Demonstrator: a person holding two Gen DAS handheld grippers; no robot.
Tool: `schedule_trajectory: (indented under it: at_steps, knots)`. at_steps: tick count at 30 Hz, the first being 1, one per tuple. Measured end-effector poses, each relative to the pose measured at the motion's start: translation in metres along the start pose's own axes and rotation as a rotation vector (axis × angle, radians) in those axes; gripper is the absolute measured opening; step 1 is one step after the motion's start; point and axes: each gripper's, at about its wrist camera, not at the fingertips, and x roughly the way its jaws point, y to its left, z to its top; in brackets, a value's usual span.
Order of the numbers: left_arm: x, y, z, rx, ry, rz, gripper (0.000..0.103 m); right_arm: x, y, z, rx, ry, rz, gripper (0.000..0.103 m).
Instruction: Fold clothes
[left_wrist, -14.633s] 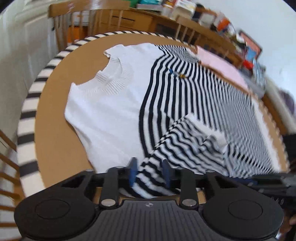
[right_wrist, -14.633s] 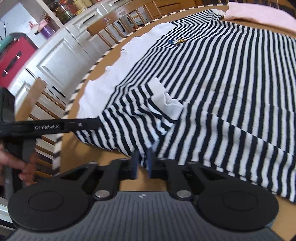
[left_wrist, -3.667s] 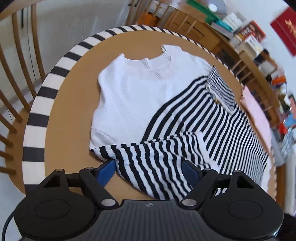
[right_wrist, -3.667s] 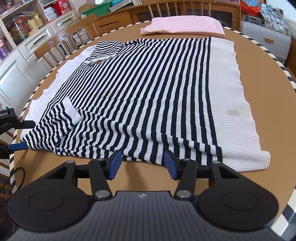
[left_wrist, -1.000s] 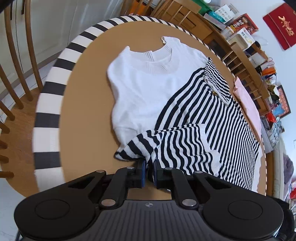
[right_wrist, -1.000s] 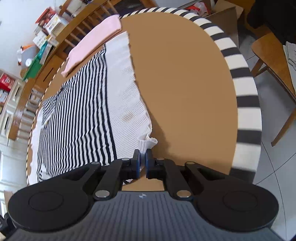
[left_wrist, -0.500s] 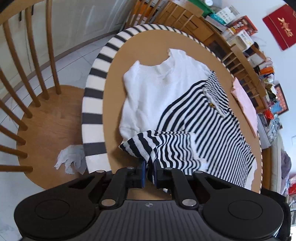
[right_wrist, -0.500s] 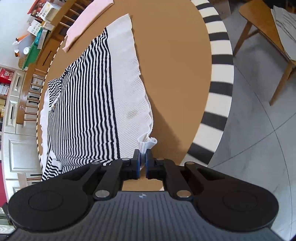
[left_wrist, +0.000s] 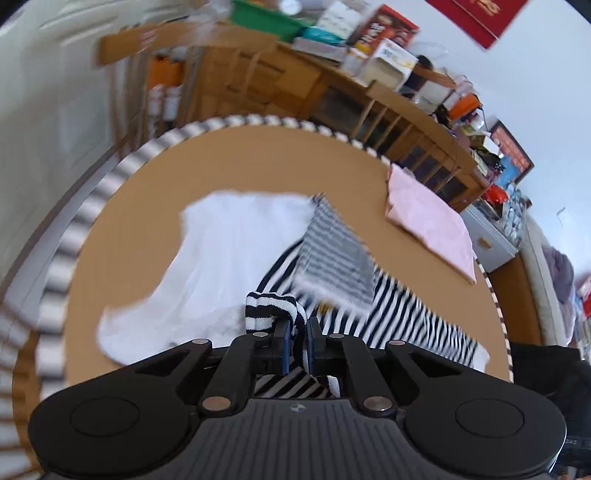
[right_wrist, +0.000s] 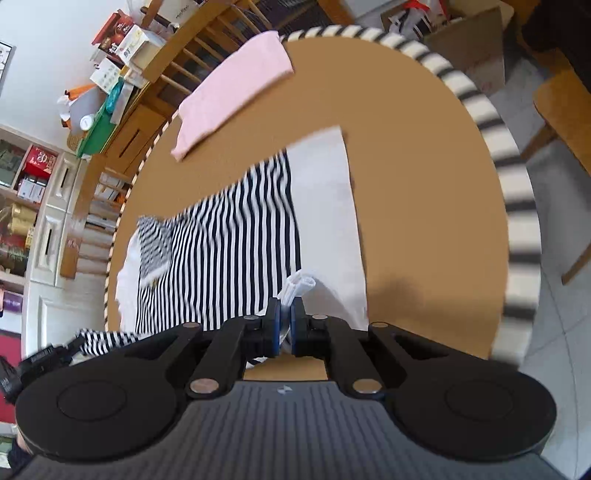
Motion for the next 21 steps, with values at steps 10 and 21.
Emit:
schedule_trajectory:
  at_steps: [10,21]
  knots:
    - [0.141,-0.044,0.08,0.025,0.045,0.134,0.009,0.075,0.001,0.095,0.059,0.011,-0.074,0.005]
    - [0.201,-0.033,0.096,-0.081,0.049,0.121,0.012,0.126,-0.017,0.124,0.214,0.007,-0.142,0.015]
